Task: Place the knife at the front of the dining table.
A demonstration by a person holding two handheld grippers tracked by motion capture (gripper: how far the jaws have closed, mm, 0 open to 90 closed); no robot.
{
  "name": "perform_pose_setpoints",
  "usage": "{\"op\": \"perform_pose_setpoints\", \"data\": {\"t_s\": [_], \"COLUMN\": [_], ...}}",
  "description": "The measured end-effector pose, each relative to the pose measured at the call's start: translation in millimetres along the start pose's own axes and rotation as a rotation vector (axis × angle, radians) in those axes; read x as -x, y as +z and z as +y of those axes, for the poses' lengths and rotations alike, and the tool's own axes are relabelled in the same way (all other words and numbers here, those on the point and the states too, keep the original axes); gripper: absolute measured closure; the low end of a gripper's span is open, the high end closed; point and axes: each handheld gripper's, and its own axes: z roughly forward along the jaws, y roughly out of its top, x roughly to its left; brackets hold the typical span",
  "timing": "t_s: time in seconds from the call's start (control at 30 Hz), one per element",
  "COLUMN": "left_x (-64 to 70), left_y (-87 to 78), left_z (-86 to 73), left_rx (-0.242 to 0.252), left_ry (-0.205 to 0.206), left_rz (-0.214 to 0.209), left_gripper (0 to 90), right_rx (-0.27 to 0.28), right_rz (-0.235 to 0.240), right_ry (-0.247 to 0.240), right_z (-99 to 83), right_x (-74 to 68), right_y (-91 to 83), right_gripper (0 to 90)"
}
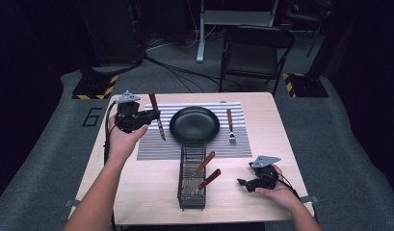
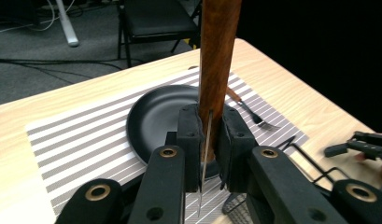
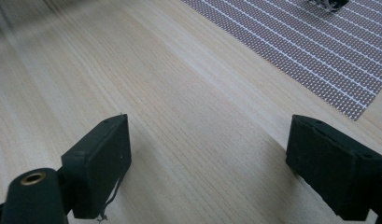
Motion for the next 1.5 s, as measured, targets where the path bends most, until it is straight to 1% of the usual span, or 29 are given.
{"op": "perform_pose_setpoints", "data": {"t_s": [0.03, 0.27, 0.3, 0.43, 0.5, 0.63, 0.7, 0.8, 0.87, 0.97, 1.13, 1.17, 1.23, 1.27, 1.4, 1.43, 1.5], "left_x": [-2.1, -11.0, -12.3, -18.1, -21.9, -28.5, -31.6, -36.5, -39.2, -43.7, -49.4, -50.1, -50.5, -50.6, -53.3, -53.8, -56.4], "left_y": [1.6, 11.1, 13.1, 20.4, 25.3, 33.7, 37.6, 42.5, 44.8, 49.7, 56.9, 58.1, 61.3, 63.5, 67.0, 68.8, 70.8], "left_z": [-1.9, -11.1, -13.0, -20.0, -24.8, -33.2, -37.0, -41.7, -43.7, -47.0, -50.8, -51.3, -52.7, -53.7, -54.9, -55.8, -56.2], "left_rx": [-0.001, -0.006, -0.010, -0.018, -0.029, -0.044, -0.051, -0.066, -0.077, -0.094, -0.121, -0.128, -0.148, -0.142, -0.156, -0.159, -0.153], "left_ry": [-0.003, -0.014, -0.015, -0.022, -0.027, -0.048, -0.044, -0.052, -0.061, -0.062, -0.076, -0.075, -0.070, -0.073, -0.073, -0.085, -0.085], "left_rz": [0.004, 0.006, 0.009, 0.012, 0.021, 0.038, 0.052, 0.069, 0.075, 0.086, 0.091, 0.090, 0.100, 0.106, 0.112, 0.114, 0.114], "left_gripper": [80.6, 80.6, 80.6, 80.6, 80.6, 80.6, 80.6, 80.6, 80.6, 80.6, 80.6, 80.7, 80.6, 80.6, 80.7, 80.6, 80.6], "right_rx": [0.003, 0.002, 0.000, 0.003, 0.003, 0.002, 0.003, 0.003, 0.003, 0.004, 0.002, 0.003, 0.002, 0.003, 0.003, 0.002, 0.002], "right_rz": [-0.002, -0.002, 0.000, -0.002, -0.003, -0.002, -0.003, -0.003, -0.002, -0.003, -0.001, -0.002, -0.001, -0.002, -0.002, -0.002, -0.001], "right_ry": [0.009, 0.008, 0.000, 0.009, 0.011, 0.008, 0.011, 0.011, 0.010, 0.011, 0.008, 0.008, 0.008, 0.009, 0.008, 0.008, 0.009], "right_z": [0.1, 0.1, 0.0, 0.1, 0.2, 0.1, 0.2, 0.2, 0.2, 0.2, 0.1, 0.1, 0.1, 0.1, 0.1, 0.1, 0.1], "right_x": [-0.6, -0.6, 0.0, -0.6, -0.7, -0.5, -0.7, -0.7, -0.7, -0.7, -0.5, -0.5, -0.5, -0.6, -0.5, -0.5, -0.5], "right_y": [0.2, 0.2, 0.0, 0.2, 0.3, 0.2, 0.3, 0.3, 0.3, 0.3, 0.2, 0.2, 0.2, 0.2, 0.2, 0.2, 0.1], "right_gripper": [13.2, 13.2, 13.2, 13.2, 13.2, 13.2, 13.2, 13.2, 13.2, 13.2, 13.2, 13.1, 13.2, 13.2, 13.2, 13.2, 13.2]}}
